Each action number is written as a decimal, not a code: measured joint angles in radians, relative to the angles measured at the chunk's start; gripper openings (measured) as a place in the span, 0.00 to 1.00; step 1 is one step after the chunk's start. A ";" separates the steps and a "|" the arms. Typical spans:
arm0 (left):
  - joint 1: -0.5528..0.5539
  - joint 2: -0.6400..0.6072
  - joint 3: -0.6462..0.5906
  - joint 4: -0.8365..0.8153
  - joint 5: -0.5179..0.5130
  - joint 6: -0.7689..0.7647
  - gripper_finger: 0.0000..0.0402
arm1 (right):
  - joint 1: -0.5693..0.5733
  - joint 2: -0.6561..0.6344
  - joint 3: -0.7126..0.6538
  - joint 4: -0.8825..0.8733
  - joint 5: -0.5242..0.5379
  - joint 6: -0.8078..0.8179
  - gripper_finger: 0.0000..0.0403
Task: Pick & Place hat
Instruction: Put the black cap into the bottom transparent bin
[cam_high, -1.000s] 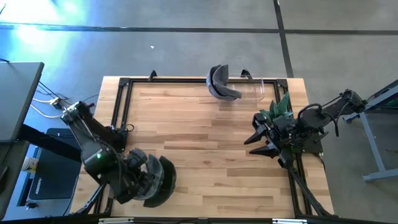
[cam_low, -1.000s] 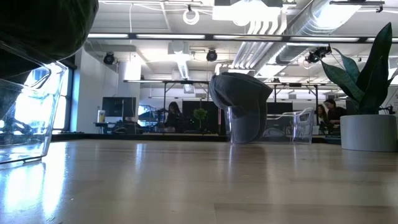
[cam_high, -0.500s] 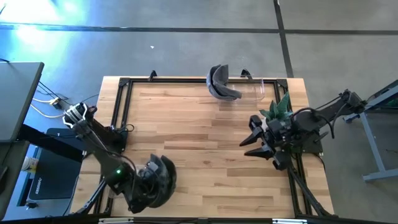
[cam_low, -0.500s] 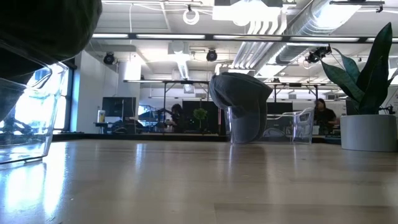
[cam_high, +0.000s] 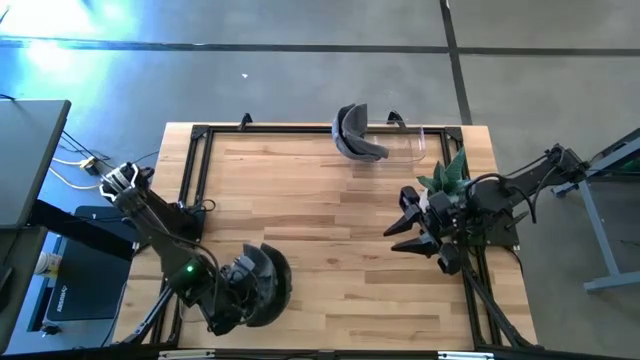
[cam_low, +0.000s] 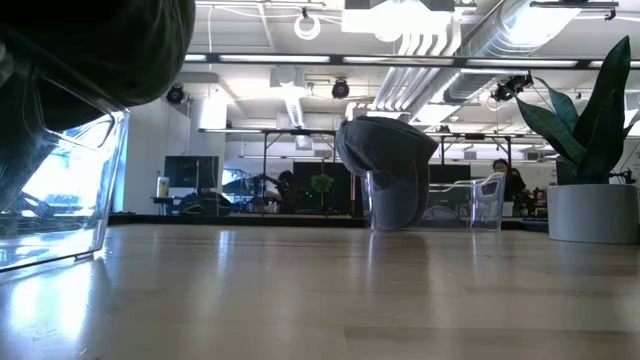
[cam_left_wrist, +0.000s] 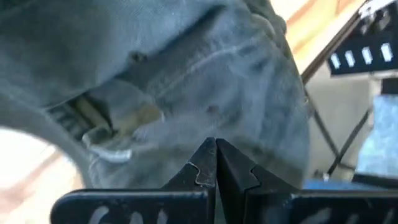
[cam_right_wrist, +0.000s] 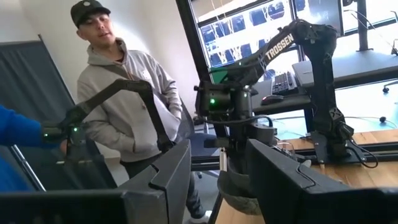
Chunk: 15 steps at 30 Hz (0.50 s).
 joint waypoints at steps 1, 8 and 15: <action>0.000 -0.001 0.017 -0.032 0.027 0.001 0.01 | 0.000 0.000 0.000 0.000 0.000 -0.002 0.38; -0.006 0.022 0.035 -0.040 0.071 0.021 0.01 | 0.000 0.000 0.000 -0.001 0.000 -0.006 0.38; -0.005 0.087 0.025 0.065 0.088 0.117 0.01 | 0.000 0.000 0.000 -0.007 0.000 -0.006 0.37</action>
